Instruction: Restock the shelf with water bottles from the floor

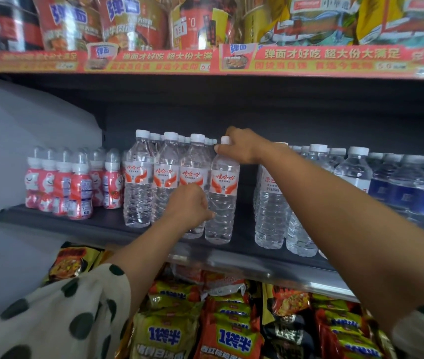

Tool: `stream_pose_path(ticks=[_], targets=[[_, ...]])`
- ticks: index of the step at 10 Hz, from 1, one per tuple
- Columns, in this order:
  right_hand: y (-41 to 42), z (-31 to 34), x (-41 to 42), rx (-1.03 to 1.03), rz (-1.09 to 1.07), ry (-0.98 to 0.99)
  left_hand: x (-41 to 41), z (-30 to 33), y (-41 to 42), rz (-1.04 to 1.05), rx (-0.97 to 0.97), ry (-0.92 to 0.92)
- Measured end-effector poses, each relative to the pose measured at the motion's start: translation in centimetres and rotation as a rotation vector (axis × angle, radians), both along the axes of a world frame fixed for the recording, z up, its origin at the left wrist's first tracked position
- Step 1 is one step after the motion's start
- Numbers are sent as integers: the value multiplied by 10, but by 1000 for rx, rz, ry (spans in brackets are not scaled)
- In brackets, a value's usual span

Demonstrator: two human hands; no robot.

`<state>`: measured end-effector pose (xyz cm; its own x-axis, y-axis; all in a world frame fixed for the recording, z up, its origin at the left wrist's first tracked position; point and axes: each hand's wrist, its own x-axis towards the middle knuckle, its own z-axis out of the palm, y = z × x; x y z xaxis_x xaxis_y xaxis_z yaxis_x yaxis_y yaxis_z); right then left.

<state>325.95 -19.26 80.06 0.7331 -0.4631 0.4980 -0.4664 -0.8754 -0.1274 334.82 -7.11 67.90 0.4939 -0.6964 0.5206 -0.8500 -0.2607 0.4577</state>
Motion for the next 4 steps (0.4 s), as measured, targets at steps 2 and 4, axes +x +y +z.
stream_pose_path(ticks=[2,4], targets=[[12,-4,-11,-120,-73,38,-1,5,10,-11,-34,-14],[49,-19,-44,-229,-145,57,-9,8,37,-55,-8,-51]])
